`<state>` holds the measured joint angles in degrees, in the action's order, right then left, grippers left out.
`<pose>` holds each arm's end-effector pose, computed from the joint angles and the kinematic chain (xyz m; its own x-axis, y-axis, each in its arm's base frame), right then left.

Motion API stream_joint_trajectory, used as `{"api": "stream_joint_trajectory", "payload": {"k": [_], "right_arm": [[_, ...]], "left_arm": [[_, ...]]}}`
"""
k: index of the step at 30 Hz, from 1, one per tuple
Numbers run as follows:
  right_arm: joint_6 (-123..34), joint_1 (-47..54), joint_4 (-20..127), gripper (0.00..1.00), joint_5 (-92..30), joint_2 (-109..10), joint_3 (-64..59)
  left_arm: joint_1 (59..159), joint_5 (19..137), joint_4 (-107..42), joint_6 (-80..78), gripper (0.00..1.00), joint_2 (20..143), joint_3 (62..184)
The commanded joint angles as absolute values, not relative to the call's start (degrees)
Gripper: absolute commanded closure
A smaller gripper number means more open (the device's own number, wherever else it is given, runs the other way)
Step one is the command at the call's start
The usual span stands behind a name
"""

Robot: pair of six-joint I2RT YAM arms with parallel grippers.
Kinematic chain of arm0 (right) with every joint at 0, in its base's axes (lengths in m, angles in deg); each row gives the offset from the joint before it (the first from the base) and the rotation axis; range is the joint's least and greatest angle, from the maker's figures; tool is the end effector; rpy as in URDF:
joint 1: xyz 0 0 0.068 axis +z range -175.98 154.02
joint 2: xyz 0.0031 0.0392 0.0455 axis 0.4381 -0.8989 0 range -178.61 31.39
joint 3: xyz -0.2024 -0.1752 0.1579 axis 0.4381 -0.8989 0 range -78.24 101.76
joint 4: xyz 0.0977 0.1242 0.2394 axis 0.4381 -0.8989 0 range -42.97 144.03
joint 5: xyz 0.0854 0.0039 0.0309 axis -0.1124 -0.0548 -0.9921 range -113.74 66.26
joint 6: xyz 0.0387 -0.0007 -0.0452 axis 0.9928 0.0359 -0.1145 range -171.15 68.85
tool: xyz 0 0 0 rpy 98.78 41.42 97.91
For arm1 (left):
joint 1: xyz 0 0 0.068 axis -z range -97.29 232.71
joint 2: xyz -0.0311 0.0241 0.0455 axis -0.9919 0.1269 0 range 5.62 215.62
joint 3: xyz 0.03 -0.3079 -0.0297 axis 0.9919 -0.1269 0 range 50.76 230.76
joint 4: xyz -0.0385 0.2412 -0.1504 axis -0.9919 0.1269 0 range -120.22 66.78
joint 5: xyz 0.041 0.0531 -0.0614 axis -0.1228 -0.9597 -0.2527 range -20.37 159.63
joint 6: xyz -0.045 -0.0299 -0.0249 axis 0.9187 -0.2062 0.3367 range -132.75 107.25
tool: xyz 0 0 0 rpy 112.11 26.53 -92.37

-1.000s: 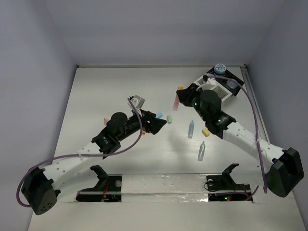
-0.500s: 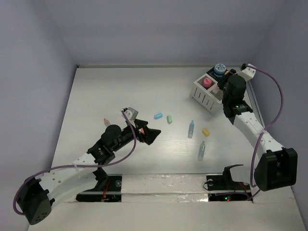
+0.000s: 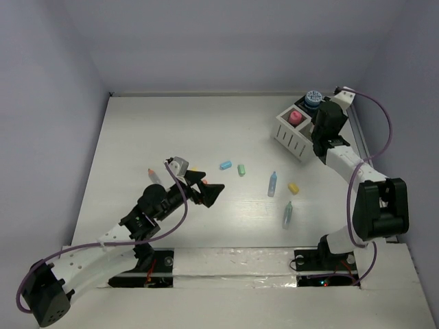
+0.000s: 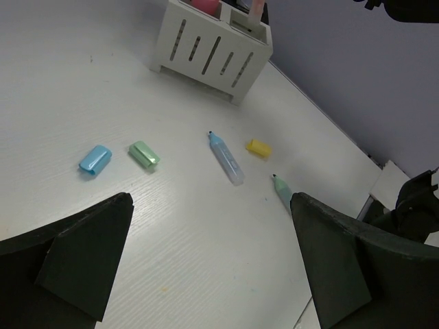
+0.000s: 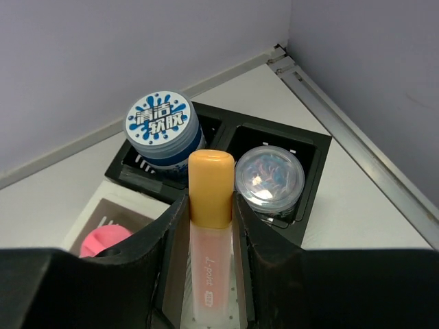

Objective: Sort the stationery into containers
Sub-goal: Place the pen in the storage box.

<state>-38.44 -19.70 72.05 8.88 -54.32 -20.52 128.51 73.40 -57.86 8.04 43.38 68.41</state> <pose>0.3749 0.0176 0.3218 -0.0722 0.1785 -0.9813 0.4628 0.8775 0.1256 0.1184 -0.1259 0.2773 -0.1846 -0.3182 -0.9299 0.7437 0.5733 -0.3438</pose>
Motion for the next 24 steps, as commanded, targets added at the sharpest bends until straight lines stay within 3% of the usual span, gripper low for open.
{"api": "stream_joint_trajectory", "payload": {"k": [1, 6, 9, 12, 13, 16, 19, 24], "right_arm": [[-41.65, -19.83, 78.55, 1.00, 11.32, -54.92, -19.43], [-41.83, -19.30, 80.57, 1.00, 12.12, -54.75, -22.95], [-42.79, -18.17, 81.01, 0.95, 11.59, -54.39, -23.39], [-42.62, -17.63, 79.53, 0.78, 11.24, -53.95, -22.87], [-42.53, -17.63, 78.13, 0.63, 11.24, -53.78, -22.17], [-42.01, -17.63, 76.19, 0.41, 10.89, -53.25, -21.28], [-41.22, -16.58, 73.90, 0.33, 10.01, -51.32, -20.84], [-38.85, -13.86, 68.11, 0.35, 7.82, -46.67, -21.72]], "left_arm": [[128.85, 72.71, -60.98, 7.81, 0.01, 43.23, 68.33], [128.85, 72.89, -61.42, 7.81, 0.01, 44.81, 68.42], [128.85, 72.80, -61.51, 7.73, 0.01, 45.87, 68.69], [128.85, 72.62, -61.51, 7.55, 0.01, 46.40, 68.86], [128.85, 72.62, -61.51, 7.46, 0.01, 46.57, 68.86], [128.85, 72.27, -61.51, 7.29, 0.01, 46.75, 68.86], [128.85, 72.18, -61.51, 7.29, 0.01, 47.01, 68.95], [128.85, 71.92, -61.51, 7.29, 0.01, 47.19, 69.04]]}}
